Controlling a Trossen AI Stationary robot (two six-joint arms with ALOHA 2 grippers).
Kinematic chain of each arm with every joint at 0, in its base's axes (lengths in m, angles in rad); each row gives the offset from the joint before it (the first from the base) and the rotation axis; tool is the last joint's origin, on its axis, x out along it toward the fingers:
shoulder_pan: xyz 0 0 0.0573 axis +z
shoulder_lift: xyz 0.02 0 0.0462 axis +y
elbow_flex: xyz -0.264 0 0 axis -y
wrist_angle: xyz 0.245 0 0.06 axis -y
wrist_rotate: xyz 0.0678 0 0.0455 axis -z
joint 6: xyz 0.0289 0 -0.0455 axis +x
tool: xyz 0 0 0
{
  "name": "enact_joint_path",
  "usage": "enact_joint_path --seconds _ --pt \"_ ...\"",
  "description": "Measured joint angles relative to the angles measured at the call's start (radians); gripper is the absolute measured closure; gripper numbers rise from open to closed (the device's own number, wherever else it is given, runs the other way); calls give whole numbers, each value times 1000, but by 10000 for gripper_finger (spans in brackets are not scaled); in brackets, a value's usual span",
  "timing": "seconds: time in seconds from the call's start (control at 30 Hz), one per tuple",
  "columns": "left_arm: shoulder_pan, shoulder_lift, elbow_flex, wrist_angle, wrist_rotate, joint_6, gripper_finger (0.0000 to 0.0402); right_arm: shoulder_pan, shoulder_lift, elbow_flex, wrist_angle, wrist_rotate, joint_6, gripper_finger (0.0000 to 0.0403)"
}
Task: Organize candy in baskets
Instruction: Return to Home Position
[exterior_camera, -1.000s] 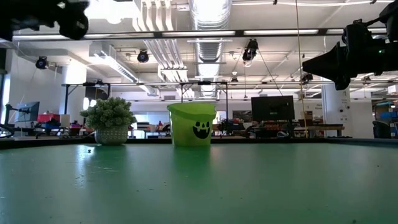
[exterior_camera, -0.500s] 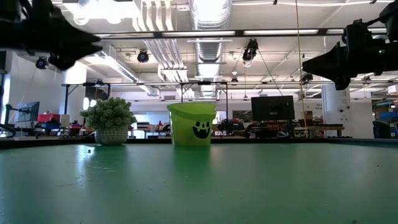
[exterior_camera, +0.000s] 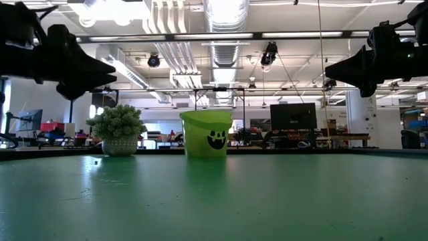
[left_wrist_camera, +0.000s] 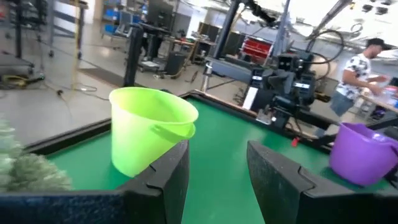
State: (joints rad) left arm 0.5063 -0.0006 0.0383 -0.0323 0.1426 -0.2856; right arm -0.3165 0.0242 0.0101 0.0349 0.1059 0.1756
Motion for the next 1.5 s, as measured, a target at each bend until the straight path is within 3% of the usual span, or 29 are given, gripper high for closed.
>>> enact_joint_path --seconds 0.1,0.23,0.33,1.5 --pt "-16 0 -2 -4 -85 23 257 0 0 0 0 0 0 321" --pt "-48 0 -8 17 -277 20 257 0 0 0 0 0 0 321" --pt "-74 0 -6 21 -339 40 257 0 0 0 0 0 0 321" --pt "-102 0 -2 16 -335 41 257 0 2 0 0 0 0 321"
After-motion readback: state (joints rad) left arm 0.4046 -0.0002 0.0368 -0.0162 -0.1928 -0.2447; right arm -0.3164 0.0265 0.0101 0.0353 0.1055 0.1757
